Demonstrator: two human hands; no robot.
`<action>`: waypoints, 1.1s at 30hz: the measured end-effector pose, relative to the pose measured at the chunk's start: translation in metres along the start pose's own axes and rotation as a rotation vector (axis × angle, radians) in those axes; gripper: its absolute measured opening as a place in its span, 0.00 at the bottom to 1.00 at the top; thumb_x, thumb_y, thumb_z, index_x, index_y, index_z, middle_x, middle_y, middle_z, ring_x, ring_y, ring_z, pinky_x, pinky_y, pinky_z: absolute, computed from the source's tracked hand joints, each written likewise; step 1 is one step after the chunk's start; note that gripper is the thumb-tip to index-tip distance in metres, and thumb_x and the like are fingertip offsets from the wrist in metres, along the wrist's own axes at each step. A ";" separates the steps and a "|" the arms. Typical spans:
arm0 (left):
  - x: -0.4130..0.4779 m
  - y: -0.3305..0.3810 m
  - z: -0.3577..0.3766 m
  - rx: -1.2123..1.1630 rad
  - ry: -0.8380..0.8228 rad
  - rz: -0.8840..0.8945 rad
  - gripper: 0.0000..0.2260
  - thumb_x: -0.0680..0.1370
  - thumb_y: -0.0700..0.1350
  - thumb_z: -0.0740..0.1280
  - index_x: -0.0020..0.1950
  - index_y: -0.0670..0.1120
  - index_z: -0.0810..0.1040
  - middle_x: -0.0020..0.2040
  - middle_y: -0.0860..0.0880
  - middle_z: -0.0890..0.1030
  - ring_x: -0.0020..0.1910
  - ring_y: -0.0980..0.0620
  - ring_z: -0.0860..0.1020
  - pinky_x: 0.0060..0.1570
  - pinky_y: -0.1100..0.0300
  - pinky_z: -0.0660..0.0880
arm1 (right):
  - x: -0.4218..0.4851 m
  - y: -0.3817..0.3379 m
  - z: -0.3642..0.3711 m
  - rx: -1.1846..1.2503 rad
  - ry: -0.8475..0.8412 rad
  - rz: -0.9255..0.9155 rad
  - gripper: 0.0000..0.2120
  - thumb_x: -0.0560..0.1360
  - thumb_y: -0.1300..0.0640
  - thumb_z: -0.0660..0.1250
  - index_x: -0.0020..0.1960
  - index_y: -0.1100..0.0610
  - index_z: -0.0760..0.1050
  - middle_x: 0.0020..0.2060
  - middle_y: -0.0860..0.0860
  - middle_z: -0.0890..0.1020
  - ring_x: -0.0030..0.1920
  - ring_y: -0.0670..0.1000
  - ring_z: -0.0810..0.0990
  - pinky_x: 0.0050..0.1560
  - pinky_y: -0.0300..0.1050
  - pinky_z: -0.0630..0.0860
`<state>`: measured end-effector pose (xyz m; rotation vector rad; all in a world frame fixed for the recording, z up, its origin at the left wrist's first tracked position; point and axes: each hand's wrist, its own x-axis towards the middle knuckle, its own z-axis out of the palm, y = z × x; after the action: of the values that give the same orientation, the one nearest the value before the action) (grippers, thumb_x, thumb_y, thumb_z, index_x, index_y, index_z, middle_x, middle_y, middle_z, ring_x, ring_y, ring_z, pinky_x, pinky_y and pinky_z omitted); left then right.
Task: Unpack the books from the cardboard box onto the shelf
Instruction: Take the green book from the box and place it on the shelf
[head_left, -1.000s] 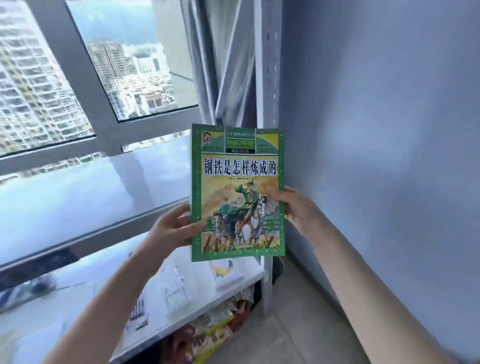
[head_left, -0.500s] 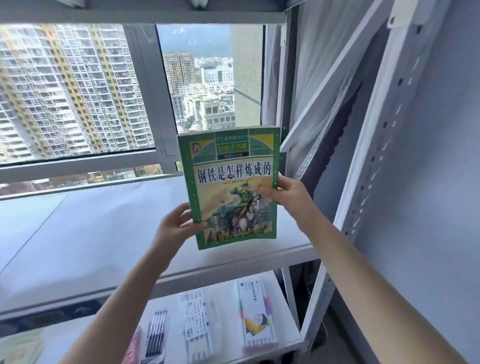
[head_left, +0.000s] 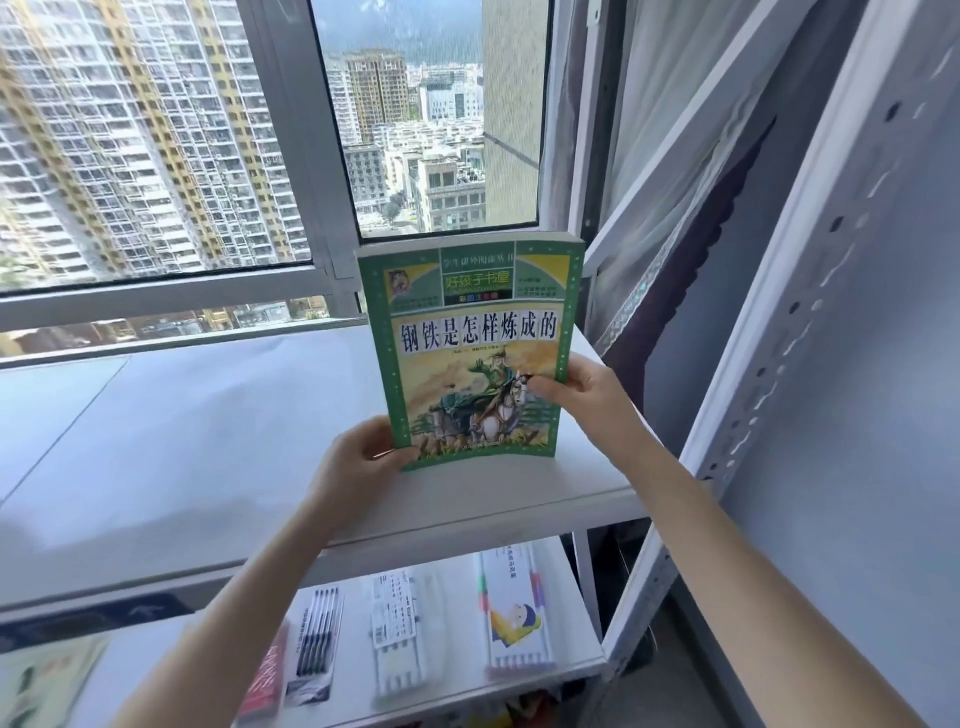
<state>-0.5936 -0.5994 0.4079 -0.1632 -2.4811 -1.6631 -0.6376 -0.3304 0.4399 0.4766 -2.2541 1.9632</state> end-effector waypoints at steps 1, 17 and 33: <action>0.001 -0.001 -0.001 0.014 0.002 0.004 0.13 0.71 0.33 0.72 0.49 0.48 0.80 0.45 0.56 0.84 0.41 0.62 0.82 0.45 0.68 0.77 | -0.001 0.002 0.001 0.038 0.012 -0.002 0.09 0.72 0.58 0.71 0.53 0.52 0.81 0.47 0.46 0.85 0.47 0.46 0.83 0.46 0.34 0.76; 0.110 0.040 0.033 -0.276 0.139 -0.521 0.10 0.69 0.48 0.76 0.37 0.42 0.82 0.36 0.43 0.81 0.31 0.51 0.80 0.27 0.69 0.77 | 0.141 0.042 -0.027 -0.117 0.160 0.583 0.33 0.68 0.47 0.74 0.62 0.68 0.73 0.61 0.61 0.77 0.60 0.59 0.76 0.64 0.48 0.70; 0.137 0.036 0.057 0.236 -0.032 -0.479 0.29 0.73 0.57 0.70 0.65 0.38 0.75 0.51 0.41 0.82 0.42 0.47 0.82 0.45 0.55 0.79 | 0.165 0.027 -0.027 -0.354 0.066 0.584 0.25 0.78 0.50 0.63 0.69 0.64 0.67 0.64 0.61 0.73 0.64 0.58 0.72 0.53 0.44 0.68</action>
<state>-0.7255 -0.5316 0.4446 0.4705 -2.8744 -1.4929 -0.8049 -0.3274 0.4661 -0.3170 -2.8341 1.6633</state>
